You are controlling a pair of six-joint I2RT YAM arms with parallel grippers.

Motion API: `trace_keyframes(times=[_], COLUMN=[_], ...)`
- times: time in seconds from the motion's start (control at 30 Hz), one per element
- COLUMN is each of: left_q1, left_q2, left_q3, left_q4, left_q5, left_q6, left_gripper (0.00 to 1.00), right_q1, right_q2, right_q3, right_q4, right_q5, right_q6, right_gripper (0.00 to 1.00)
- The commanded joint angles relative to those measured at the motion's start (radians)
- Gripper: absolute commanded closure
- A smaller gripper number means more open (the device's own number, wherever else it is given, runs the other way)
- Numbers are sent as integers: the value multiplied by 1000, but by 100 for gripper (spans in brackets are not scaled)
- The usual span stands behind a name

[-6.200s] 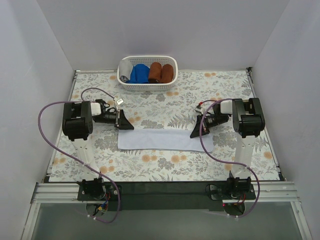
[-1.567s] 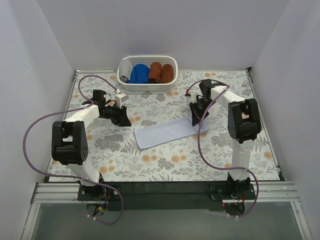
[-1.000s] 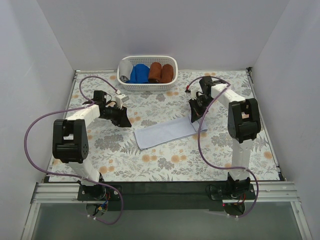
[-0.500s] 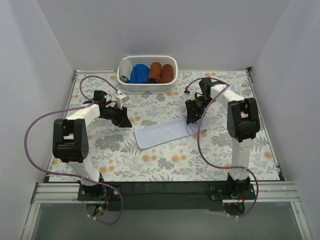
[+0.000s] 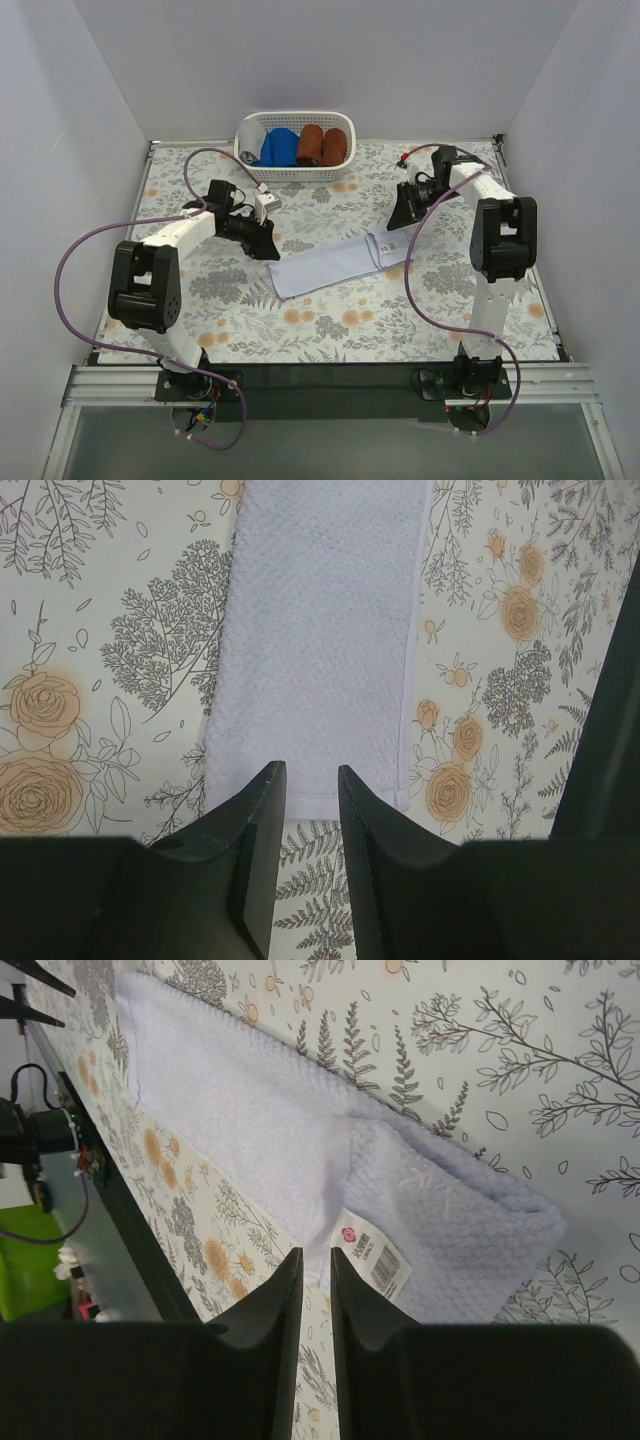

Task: Roll the towels
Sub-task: Fold the towel

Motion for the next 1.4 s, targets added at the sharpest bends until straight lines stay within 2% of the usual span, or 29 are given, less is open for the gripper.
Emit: trace_keyframes(times=[0.0, 0.1, 0.3, 0.4, 0.57, 0.63, 0.7, 0.83, 0.93, 1.07, 1.23, 1.37], left_q1=[-10, -10, -47, -83, -148, -180, -235, -260, -260, -255, -222, -200], left_q2=[-10, -4, 19, 34, 77, 70, 71, 109, 154, 231, 315, 338], left_q3=[22, 22, 13, 13, 33, 19, -2, -13, 23, 137, 314, 412], left_q4=[6, -12, -55, -54, -135, -156, -153, -134, -127, -133, -69, -66], left_q5=[6, -5, -19, -57, 4, -37, -157, -269, -329, -448, -588, -529], left_q6=[21, 42, 85, 79, 73, 117, 116, 39, 33, 62, 139, 150], left_gripper=[74, 74, 74, 73, 76, 80, 83, 86, 87, 84, 76, 68], right_q1=[-16, -15, -29, -30, -27, -29, -24, -26, -29, -29, -29, -29], right_q2=[90, 164, 213, 184, 104, 53, 8, -99, -123, -58, 72, 123], right_q3=[13, -2, -95, -132, -219, -247, -267, -189, -119, -45, 56, 113], right_q4=[-7, 6, 63, 69, 65, 63, 46, -29, -33, -35, -30, -21], right_q5=[-155, -191, -110, -88, -56, -44, -19, 7, 93, 197, 232, 217], right_q6=[-44, -46, -46, -53, -62, -69, -85, -119, -131, -131, -105, -50], right_gripper=[80, 80, 80, 79, 78, 76, 74, 69, 66, 66, 66, 68])
